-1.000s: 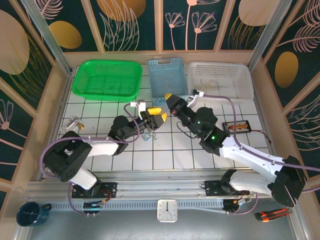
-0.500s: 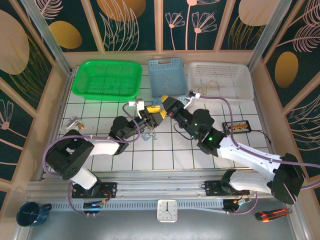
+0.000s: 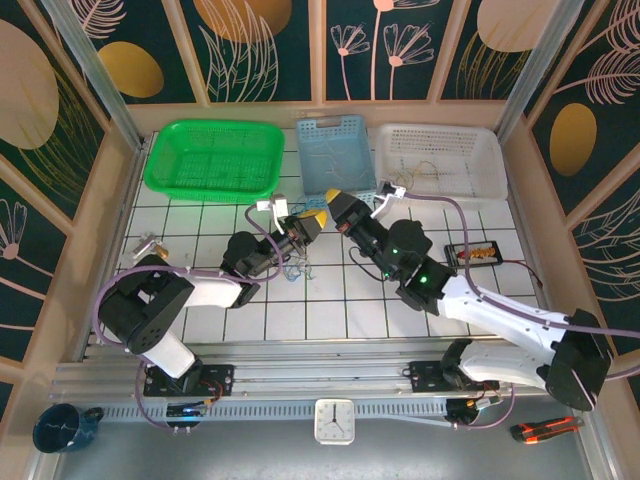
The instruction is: Untangle the cables
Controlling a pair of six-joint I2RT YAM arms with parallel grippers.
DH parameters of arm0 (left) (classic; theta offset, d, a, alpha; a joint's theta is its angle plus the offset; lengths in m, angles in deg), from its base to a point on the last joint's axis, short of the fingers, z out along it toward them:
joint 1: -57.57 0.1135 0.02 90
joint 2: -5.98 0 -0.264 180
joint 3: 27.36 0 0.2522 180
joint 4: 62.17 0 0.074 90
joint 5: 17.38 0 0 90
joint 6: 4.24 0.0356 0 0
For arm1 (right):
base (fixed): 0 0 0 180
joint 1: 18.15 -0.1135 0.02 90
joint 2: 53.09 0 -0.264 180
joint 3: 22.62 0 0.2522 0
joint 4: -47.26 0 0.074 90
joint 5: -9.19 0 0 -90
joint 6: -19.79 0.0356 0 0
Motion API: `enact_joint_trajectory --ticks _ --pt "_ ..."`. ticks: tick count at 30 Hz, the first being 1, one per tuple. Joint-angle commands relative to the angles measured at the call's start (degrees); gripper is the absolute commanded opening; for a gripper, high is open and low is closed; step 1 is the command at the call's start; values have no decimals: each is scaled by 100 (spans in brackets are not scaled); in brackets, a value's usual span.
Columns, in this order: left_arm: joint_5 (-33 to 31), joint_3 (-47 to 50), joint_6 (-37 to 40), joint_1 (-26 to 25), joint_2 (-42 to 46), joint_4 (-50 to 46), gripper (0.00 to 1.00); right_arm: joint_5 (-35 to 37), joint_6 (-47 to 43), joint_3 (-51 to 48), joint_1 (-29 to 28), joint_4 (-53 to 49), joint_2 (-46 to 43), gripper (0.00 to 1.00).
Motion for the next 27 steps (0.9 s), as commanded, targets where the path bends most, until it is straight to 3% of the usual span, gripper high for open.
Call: enact_joint_trajectory --ticks 1,15,27 --pt "-76 119 -7 -31 98 357 0 261 -272 201 287 -168 -382 0" --pt "-38 963 144 -27 1101 -35 0 -306 -317 112 2493 -956 -1233 0" --pt "-1147 1030 585 436 3248 -1657 0 -176 -103 -957 3292 -1477 -2002 0"
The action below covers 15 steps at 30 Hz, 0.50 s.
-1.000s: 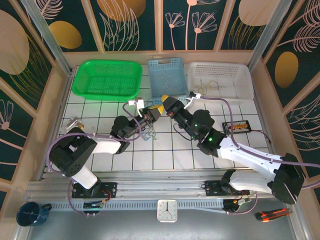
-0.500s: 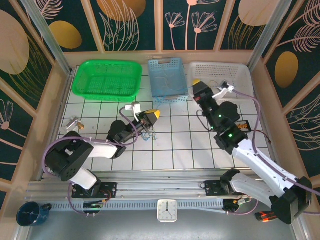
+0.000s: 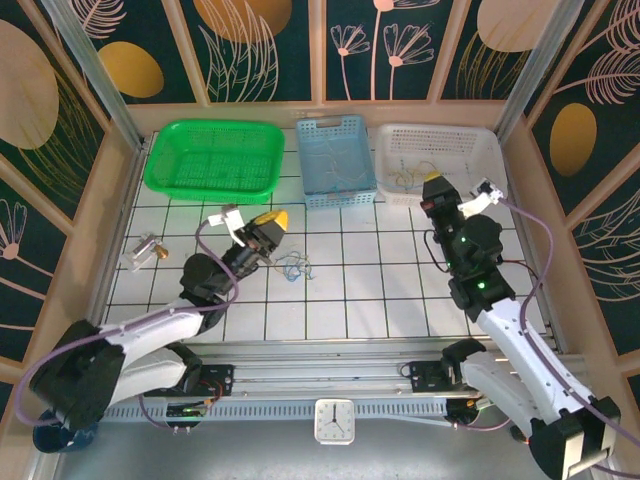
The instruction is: Untangle the cables
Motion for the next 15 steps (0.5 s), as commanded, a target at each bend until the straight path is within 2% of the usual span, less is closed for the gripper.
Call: enact_joint_trajectory --ticks 1,12,15 --pt "-436 -135 319 118 387 -679 0 126 109 -244 192 -219 -218 0" --pt "-991 -278 430 388 734 -1309 0 589 275 -729 944 -1042 -949 0" --pt "-1008 -387 422 487 722 -1446 0 430 339 -821 1305 -1174 -1107 0"
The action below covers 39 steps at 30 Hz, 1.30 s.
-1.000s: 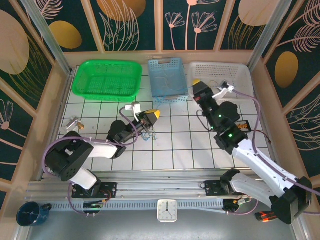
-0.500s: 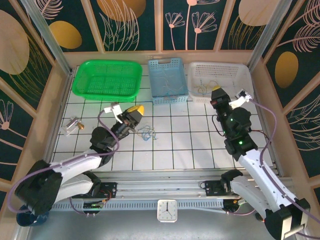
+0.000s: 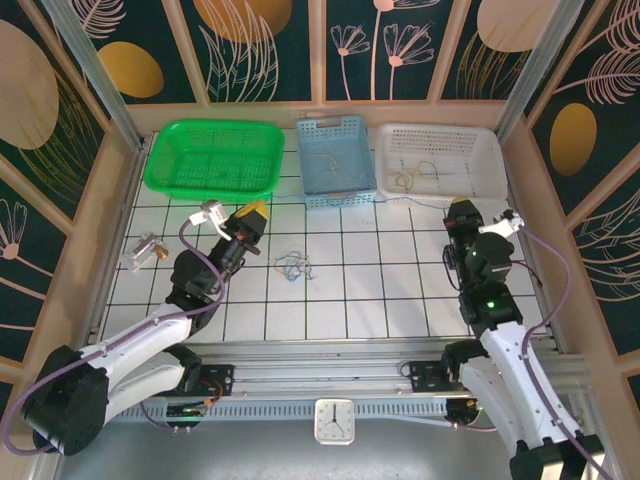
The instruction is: Untangle the cables
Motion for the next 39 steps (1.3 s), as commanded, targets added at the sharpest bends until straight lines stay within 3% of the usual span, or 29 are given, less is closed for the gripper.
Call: enact_joint_trajectory --ticks 1,8,10,13,15,20,22,32,39 --pt "-132 -305 112 121 56 -169 0 -24 163 -148 333 -180 -127 0" --pt "-42 -1147 363 336 -429 -578 0 -1716 -282 1 254 807 788 0" --pt "-49 -1575 477 520 -681 -797 0 -2028 -424 149 -53 1024 1238 0" --pt "94 -2231 568 873 -1138 -1098 0 -1940 -624 365 -700 1234 1770 0" --pt "206 -2619 634 1064 -1399 -1239 0 -1980 -642 451 -951 1464 2062 12" --pt "333 -3458 889 1482 -1943 -1638 0 -2295 -606 757 -1147 1783 2706 58" --pt "249 -3732 1000 1646 -2175 -1730 0 -2263 -585 872 -1183 1774 2883 70" --pt "-20 -4440 1300 2482 -3093 -1968 0 -2692 -562 1127 -1188 1954 3590 73" --pt "-42 -4676 1358 2750 -3702 -1901 0 -3016 -605 954 -1234 1926 3599 73"
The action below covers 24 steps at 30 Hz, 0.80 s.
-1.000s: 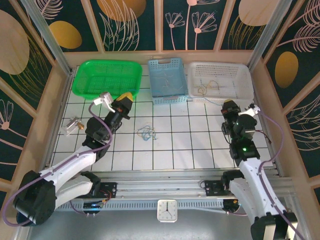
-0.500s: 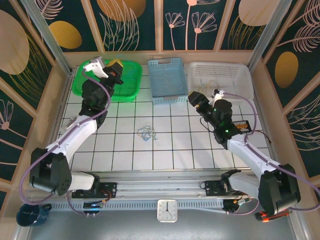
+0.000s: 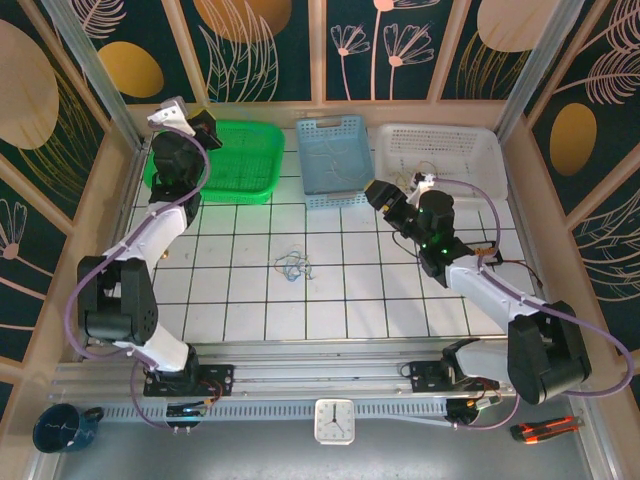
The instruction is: Untangle the cables
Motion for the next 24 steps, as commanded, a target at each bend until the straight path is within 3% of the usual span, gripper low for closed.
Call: enact_joint_trajectory --ticks 1,16,17,18,20,21,24 --pt "-51 -240 164 75 -260 27 0 -271 -67 -36 -99 190 -34 73" --pt "-528 -16 273 499 -1198 -210 0 84 -351 -123 -756 -354 -246 73" --pt "-527 -58 191 576 -1221 -327 18 122 -397 -83 -810 -416 -267 73" --pt "-417 -125 64 664 -1230 -437 49 170 -448 -48 -851 -486 -296 73" --pt "-181 -339 -250 800 -1209 -677 87 284 -564 16 -973 -630 -340 73" --pt "-78 -463 -346 823 -1175 -782 98 336 -597 43 -1021 -694 -351 73" --pt "329 -776 -530 820 -1077 -954 99 435 -648 54 -1111 -761 -393 73"
